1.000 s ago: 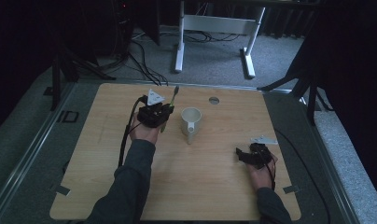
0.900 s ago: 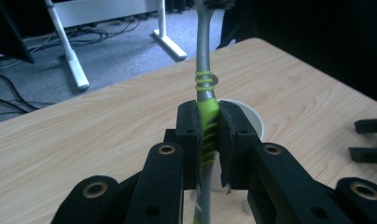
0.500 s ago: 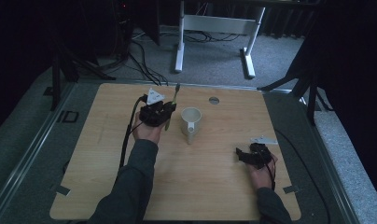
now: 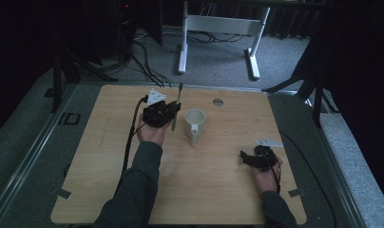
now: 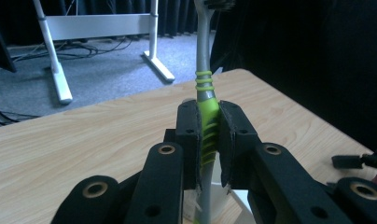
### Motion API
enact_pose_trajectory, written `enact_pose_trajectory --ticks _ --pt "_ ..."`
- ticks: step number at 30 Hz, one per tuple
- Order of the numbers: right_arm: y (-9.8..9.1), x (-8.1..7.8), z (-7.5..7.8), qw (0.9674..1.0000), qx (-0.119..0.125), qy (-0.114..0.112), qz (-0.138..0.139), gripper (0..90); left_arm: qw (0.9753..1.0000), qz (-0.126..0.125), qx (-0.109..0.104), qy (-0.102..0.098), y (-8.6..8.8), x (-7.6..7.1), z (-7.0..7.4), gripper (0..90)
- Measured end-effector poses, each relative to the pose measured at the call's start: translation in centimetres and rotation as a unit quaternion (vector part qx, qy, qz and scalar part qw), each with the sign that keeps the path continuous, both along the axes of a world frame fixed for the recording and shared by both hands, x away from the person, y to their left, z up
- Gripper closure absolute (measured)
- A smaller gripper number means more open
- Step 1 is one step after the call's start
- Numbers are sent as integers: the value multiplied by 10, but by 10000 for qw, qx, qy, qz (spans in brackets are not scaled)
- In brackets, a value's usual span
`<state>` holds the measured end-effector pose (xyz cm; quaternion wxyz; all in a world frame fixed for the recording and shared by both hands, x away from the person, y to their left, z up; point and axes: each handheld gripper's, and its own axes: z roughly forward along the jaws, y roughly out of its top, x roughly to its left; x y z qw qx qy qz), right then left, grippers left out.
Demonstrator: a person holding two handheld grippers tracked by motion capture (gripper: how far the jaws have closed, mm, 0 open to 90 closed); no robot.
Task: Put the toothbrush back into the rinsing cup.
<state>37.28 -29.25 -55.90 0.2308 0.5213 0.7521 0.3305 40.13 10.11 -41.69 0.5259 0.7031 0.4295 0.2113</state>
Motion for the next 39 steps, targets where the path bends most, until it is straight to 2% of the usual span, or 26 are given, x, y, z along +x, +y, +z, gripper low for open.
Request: enact_pose_trajectory --ticks 3,13,21,32,39 --pt "0 0 0 10000 0 -1 0 265 9999 17 -123 -2 1 1 0 797" --pt "0 0 0 10000 1 -2 3 266 9997 66 -200 -149 4 0 5 797" --pt "0 0 0 10000 -5 -3 12 265 9989 -156 -387 -229 4 2 4 797" --pt "0 0 0 10000 0 -5 10 265 9960 -433 -704 -352 4 2 5 797" --pt "0 0 0 10000 0 -3 10 265 9957 -446 -723 -357 4 2 6 797"
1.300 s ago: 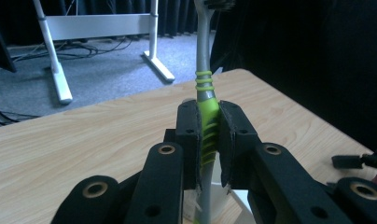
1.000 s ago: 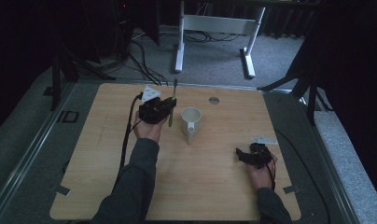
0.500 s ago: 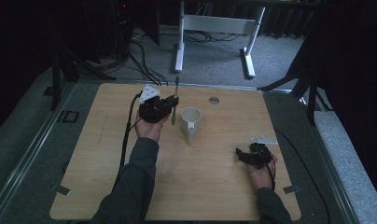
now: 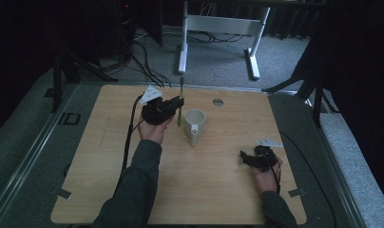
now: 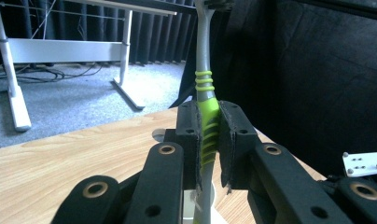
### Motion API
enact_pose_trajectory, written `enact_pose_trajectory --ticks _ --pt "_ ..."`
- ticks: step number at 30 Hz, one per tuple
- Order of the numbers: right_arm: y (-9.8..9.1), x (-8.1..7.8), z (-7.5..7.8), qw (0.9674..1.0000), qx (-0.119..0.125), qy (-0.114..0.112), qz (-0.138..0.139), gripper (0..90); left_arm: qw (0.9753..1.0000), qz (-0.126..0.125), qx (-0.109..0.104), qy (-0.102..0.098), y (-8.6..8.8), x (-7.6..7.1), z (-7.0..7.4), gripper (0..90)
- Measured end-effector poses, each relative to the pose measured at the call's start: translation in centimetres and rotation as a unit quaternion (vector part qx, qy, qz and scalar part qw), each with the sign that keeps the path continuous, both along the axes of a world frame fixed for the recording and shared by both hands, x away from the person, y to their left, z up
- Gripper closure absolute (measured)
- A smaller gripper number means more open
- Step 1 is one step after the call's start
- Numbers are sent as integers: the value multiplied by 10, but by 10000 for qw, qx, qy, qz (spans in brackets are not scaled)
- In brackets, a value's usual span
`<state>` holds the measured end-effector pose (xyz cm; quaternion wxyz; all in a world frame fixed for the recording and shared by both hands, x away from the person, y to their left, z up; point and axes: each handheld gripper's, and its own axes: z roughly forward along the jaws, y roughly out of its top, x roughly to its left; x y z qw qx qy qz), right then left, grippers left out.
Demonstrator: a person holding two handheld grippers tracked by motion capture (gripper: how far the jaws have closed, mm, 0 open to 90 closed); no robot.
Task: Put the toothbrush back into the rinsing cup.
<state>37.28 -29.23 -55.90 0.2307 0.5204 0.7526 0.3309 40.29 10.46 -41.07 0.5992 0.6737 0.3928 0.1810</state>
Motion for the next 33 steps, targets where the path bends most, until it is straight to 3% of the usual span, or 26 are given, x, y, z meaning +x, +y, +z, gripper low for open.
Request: enact_pose_trajectory --ticks 17,33 --pt "0 0 0 10000 5 0 -4 265 10000 19 -76 -17 -8 -1 -1 797" --pt "0 0 0 10000 3 -4 8 265 9994 -100 -212 -265 -20 -3 -2 797"
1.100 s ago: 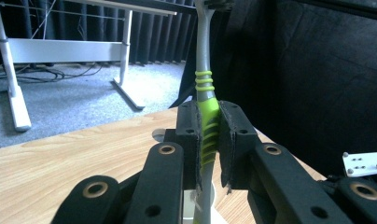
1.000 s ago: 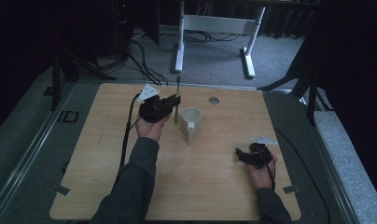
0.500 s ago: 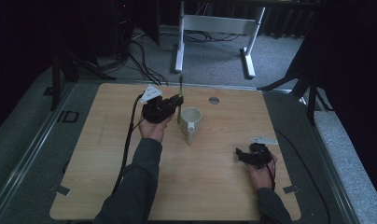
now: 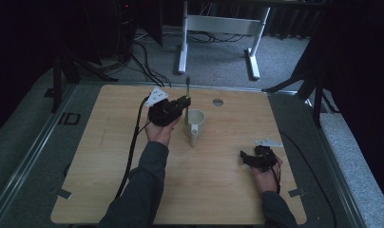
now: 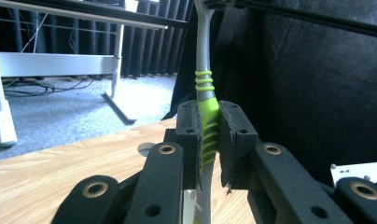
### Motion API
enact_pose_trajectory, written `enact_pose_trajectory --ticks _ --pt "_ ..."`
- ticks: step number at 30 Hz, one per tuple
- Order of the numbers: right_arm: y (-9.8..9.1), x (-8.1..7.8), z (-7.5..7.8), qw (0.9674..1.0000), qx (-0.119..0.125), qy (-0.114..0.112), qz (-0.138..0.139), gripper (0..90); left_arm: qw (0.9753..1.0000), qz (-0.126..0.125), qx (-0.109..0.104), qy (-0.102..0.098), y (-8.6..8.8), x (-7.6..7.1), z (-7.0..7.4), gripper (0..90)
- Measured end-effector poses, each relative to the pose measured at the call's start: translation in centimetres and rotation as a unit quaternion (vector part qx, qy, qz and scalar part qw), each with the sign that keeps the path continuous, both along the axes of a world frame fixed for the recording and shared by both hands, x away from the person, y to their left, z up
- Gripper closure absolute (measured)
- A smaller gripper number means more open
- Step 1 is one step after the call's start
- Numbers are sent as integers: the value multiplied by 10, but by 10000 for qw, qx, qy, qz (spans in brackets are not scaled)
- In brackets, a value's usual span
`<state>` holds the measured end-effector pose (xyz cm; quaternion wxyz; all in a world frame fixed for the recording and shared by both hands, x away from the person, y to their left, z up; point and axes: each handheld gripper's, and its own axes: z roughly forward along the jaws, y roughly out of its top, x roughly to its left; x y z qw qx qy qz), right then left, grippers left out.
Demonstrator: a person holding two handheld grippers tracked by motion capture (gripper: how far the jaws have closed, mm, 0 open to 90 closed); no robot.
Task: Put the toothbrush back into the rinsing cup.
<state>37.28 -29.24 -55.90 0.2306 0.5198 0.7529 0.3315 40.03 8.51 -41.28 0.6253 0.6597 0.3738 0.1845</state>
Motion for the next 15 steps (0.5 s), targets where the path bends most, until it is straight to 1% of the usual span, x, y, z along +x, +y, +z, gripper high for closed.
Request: enact_pose_trajectory --ticks 2,8,10,15 --pt "0 0 0 10000 1 1 1 265 10000 -24 -15 -31 -2 0 0 797" --pt "0 0 0 10000 1 0 1 265 9999 -84 39 -48 -6 0 -3 797" --pt "0 0 0 10000 1 1 1 265 9999 -114 50 -91 -8 0 -3 797" --pt "0 0 0 10000 2 0 3 265 9995 -198 155 -211 -12 -1 -4 797"
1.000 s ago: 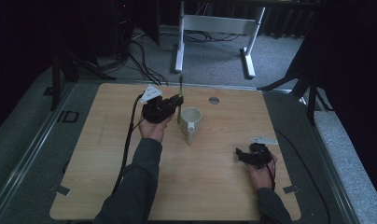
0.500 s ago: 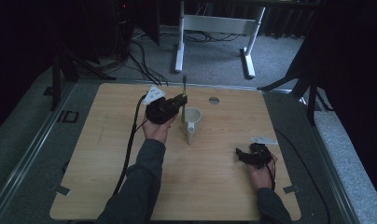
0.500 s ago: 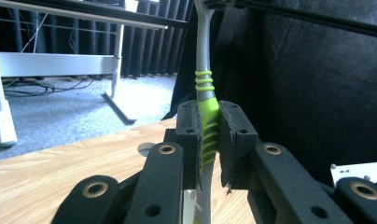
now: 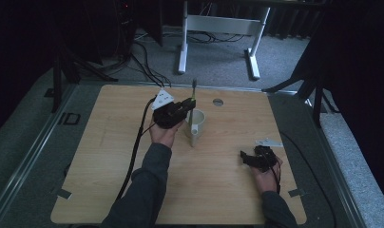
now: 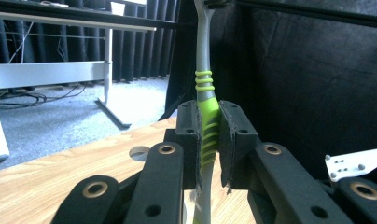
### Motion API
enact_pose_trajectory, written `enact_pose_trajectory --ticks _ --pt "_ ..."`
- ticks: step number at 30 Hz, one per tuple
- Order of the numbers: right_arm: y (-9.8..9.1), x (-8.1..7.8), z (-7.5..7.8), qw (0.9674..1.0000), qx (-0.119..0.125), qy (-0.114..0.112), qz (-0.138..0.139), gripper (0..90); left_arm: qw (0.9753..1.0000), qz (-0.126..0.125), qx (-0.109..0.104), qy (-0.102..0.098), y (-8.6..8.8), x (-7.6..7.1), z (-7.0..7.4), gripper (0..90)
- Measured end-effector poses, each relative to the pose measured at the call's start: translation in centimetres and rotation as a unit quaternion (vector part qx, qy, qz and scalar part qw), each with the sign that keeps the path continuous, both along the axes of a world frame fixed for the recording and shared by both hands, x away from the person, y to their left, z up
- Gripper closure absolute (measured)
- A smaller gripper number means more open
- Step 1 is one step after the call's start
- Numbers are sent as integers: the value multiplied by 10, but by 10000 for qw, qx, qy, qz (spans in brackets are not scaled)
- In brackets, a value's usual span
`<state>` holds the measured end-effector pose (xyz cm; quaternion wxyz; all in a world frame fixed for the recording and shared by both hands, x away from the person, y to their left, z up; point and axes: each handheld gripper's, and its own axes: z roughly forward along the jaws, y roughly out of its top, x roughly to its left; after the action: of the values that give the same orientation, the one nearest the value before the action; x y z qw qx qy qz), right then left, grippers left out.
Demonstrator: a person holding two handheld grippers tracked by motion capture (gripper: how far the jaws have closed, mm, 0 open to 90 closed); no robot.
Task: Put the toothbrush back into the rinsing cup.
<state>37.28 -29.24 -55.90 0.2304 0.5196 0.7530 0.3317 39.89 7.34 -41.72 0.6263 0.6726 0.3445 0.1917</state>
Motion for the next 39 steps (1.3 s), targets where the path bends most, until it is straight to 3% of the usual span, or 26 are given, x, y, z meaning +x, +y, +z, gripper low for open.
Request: enact_pose_trajectory --ticks 16,27,39 --pt "0 0 0 10000 4 4 1 265 9996 -226 52 -141 -14 -3 -6 797" --pt "0 1 0 10000 16 3 21 264 9993 -320 -82 -164 -13 -4 -13 797" --pt "0 0 0 10000 8 9 29 264 9991 -358 4 -212 -15 -6 -18 797"
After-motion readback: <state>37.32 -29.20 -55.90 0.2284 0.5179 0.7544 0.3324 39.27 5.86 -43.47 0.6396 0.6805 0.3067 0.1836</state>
